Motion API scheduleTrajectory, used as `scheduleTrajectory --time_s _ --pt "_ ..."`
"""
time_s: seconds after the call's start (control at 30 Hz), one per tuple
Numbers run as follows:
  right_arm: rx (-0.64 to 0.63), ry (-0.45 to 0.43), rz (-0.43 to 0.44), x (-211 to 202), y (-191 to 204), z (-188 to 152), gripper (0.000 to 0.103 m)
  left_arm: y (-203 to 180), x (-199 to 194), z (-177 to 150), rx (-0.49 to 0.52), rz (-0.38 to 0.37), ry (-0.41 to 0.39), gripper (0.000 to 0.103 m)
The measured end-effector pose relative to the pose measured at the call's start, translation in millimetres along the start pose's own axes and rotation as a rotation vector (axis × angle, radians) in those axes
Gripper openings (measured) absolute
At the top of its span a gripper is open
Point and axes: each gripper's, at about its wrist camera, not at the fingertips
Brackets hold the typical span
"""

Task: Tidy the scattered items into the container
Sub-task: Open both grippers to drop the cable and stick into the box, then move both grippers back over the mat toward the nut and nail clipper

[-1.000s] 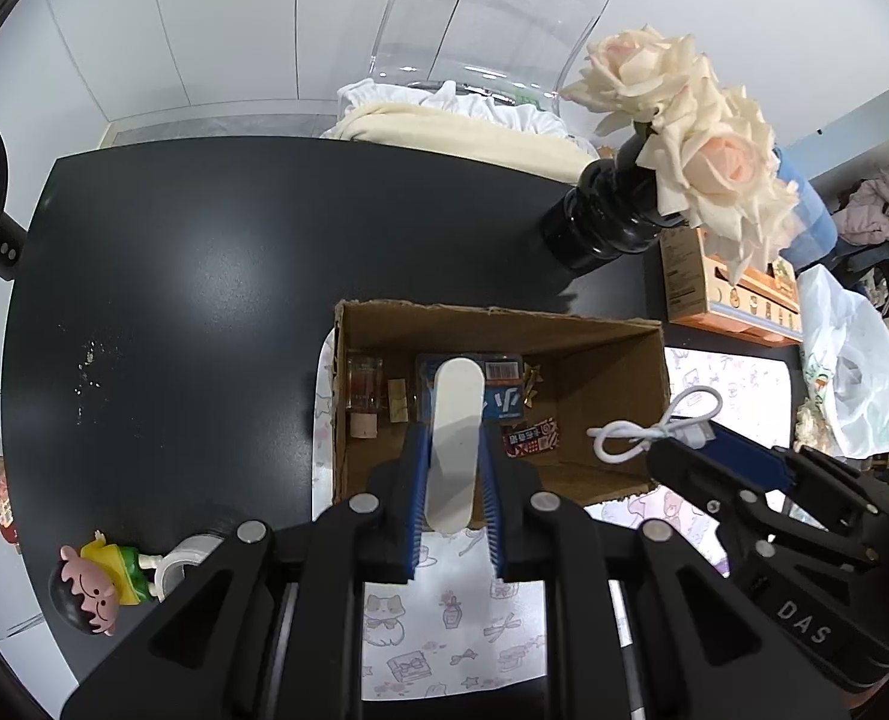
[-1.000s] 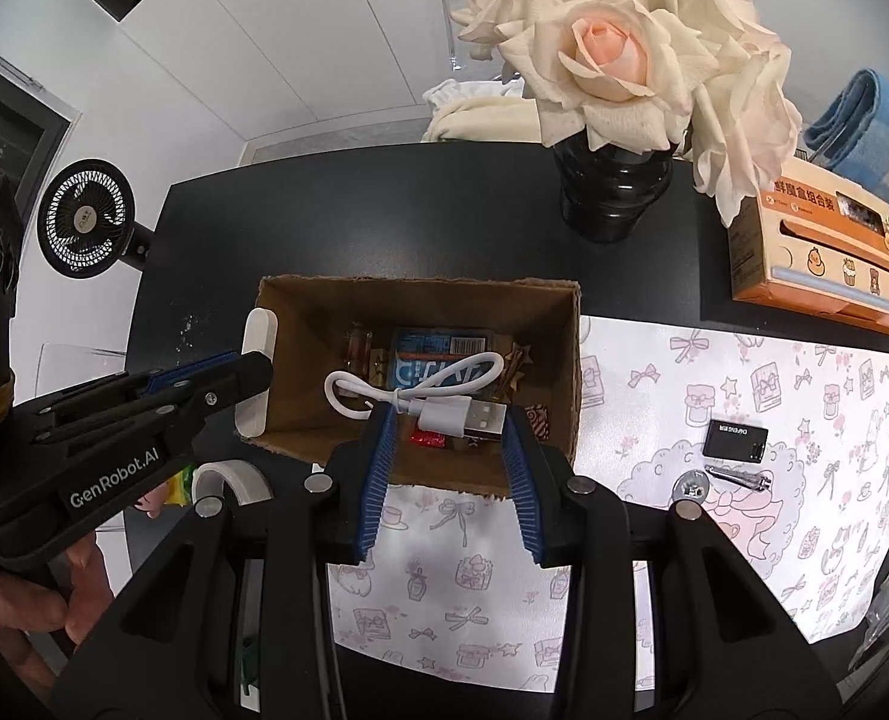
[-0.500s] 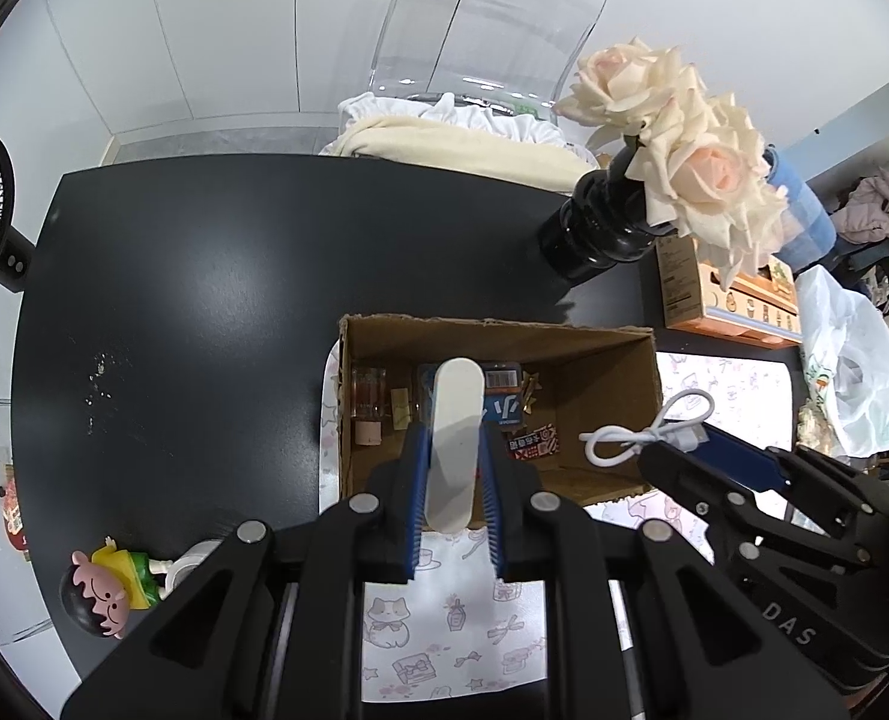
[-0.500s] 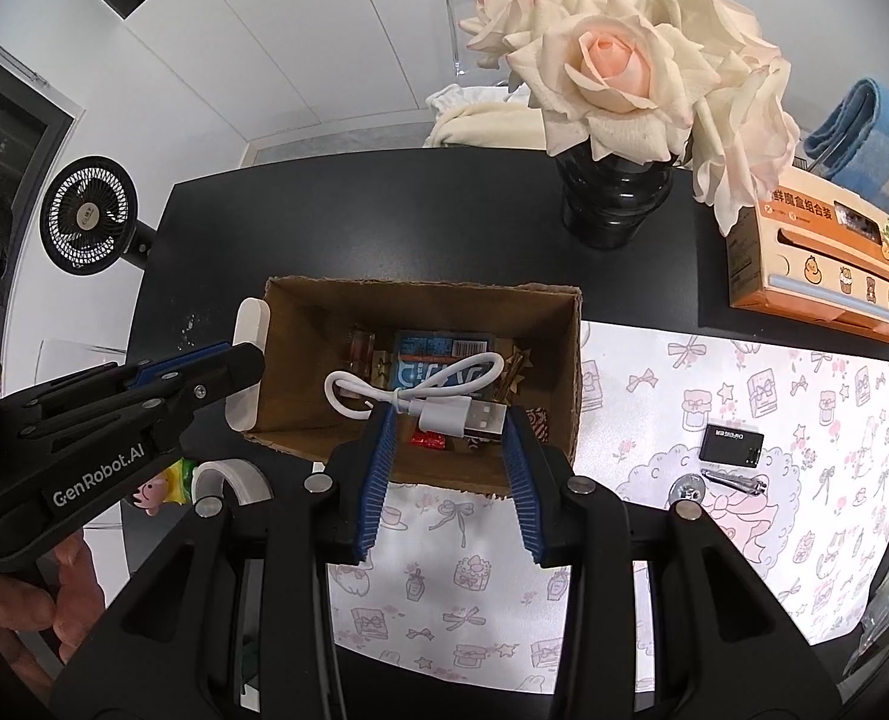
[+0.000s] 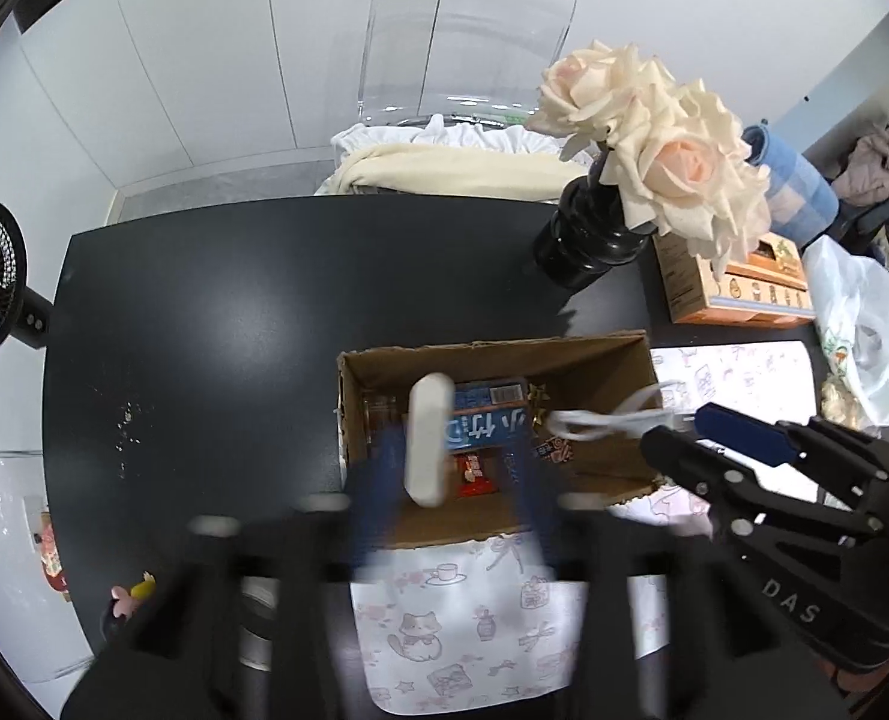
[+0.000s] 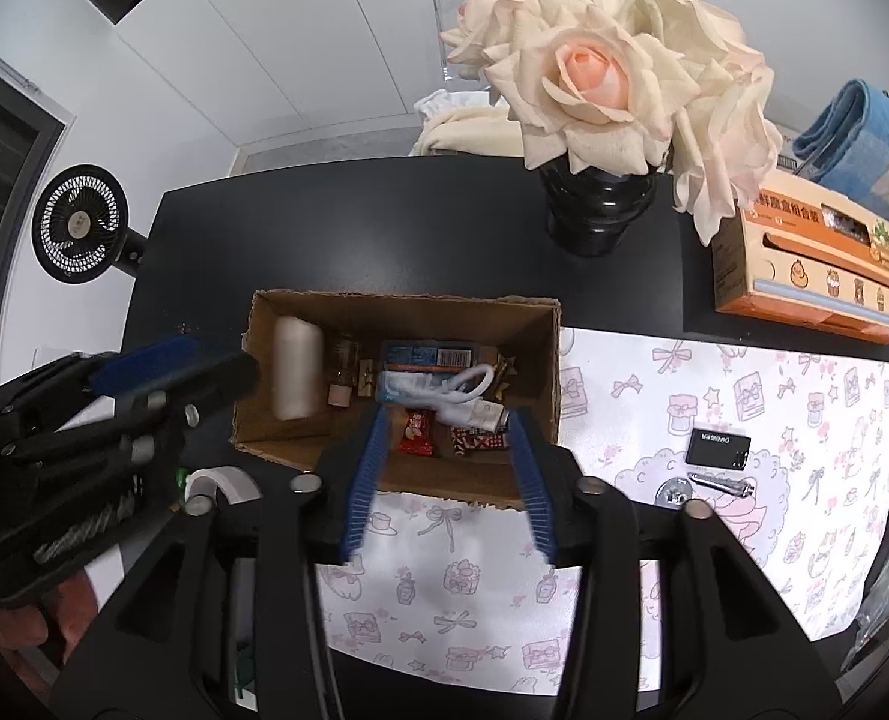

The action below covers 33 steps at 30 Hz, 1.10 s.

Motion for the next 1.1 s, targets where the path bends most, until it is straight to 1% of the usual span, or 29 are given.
scheduleTrajectory --time_s 0.03,0.1,0.13,0.2,0.23,0.27,0.3,0.4,0.53,0.63,0.73,0.9,1.1 --pt "0.005 0.001 -0.003 -0.4 -1.5 -0.2 0.054 0.8 -1.1 -0.2 0.001 0.006 -0.004 0.071" --pt "0.014 -0.005 -0.02 -2.8 -6.5 -2.0 0.07 2.5 -2.4 -0.8 0.003 0.013 -0.007 0.072" --pt "0.019 -0.006 -0.028 -3.8 -9.2 -3.0 0.073 3.5 -2.6 -1.2 -0.001 0.013 -0.006 0.074" --pt "0.027 -0.007 -0.047 -6.4 -14.4 -5.9 0.092 4.0 -3.7 -3.1 -0.003 0.024 -0.004 0.076" --pt "0.025 -0.006 -0.052 -8.1 -16.0 -7.7 0.095 4.1 -4.4 -4.1 -0.003 0.031 -0.003 0.077" --pt "0.024 -0.006 -0.057 -9.9 -17.6 -9.6 0.101 3.9 -5.7 -5.4 -0.005 0.036 -0.002 0.079" --pt "0.022 -0.005 -0.063 -11.9 -18.8 -11.6 0.103 3.5 -7.5 -6.7 -0.006 0.039 -0.001 0.08" --pt "0.021 0.002 -0.093 -20.7 -22.0 -17.9 0.103 -0.3 -17.5 -10.8 -0.009 0.032 -0.012 0.084" --pt "0.016 -0.017 -0.096 -42.2 -27.9 -24.9 0.103 -11.3 -33.6 -15.4 -0.015 0.04 -0.031 0.089" --pt "0.013 -0.034 -0.105 -61.9 -38.5 -34.1 0.103 -21.8 -45.3 -19.8 -0.019 0.082 -0.036 0.089" --pt "0.03 -0.044 -0.115 -80.6 -58.0 -48.2 0.103 -37.3 -57.4 -27.4 -0.005 0.084 -0.04 0.089" --pt "0.058 -0.062 -0.132 -111.8 -90.4 -71.9 0.103 -73.4 -73.7 -41.1 0.028 0.063 -0.049 0.089" --pt "0.09 -0.085 -0.152 -147.7 -130.5 -99.6 0.103 -131.6 -77.9 -58.9 0.092 0.032 -0.04 0.089"
Point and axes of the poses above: each gripper's, at about its wrist camera, not at the fingertips, and x roughly the way its jaws point, y to its left, z to its top, and after that the axes turned 7 degrees about -y, right-handed
